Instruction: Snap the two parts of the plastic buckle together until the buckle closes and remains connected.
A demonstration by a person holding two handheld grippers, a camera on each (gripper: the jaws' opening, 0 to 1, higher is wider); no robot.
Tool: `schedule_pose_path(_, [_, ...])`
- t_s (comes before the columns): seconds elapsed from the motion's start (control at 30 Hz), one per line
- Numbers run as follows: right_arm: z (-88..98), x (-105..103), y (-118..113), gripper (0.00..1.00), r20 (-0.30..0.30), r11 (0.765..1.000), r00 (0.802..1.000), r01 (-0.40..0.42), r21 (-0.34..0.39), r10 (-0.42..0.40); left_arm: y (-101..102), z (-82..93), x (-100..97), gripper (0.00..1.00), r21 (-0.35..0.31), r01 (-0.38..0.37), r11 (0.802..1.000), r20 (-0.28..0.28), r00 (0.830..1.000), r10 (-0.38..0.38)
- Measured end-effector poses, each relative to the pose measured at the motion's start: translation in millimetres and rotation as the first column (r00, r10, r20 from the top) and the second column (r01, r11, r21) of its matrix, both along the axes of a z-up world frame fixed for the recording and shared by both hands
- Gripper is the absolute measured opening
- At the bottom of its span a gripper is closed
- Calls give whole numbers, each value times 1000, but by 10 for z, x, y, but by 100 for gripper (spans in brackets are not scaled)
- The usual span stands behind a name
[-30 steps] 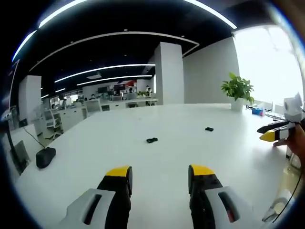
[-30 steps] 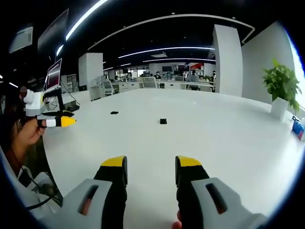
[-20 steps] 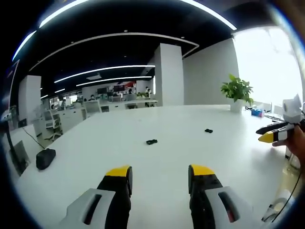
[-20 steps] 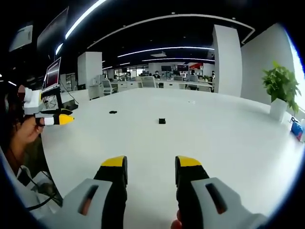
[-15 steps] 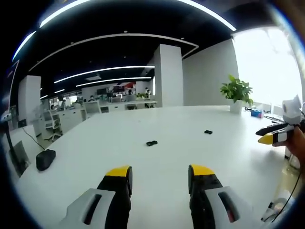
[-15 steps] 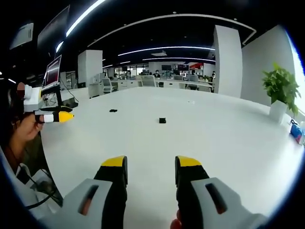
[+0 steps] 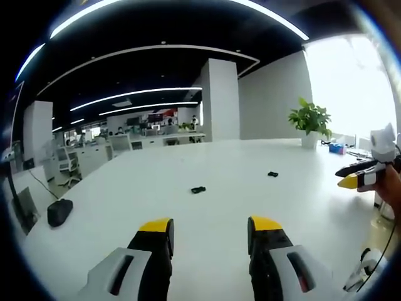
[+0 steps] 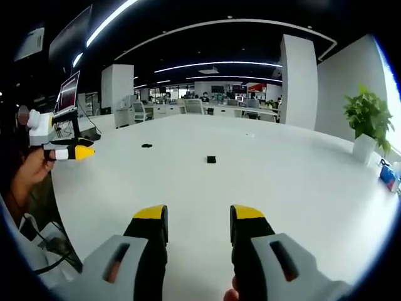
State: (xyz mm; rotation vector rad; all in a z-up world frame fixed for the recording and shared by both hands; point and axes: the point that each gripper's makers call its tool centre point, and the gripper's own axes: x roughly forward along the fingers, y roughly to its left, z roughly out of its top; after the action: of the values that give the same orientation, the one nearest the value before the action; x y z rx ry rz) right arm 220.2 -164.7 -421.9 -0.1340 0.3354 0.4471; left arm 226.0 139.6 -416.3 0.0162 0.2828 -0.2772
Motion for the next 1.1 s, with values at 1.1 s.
schedule_pose_path(1.1, [-10,104,64,40,-16,1000,1000,17,-1,-17,9,-37,130,48,-25,29,999,-5,1000,-29])
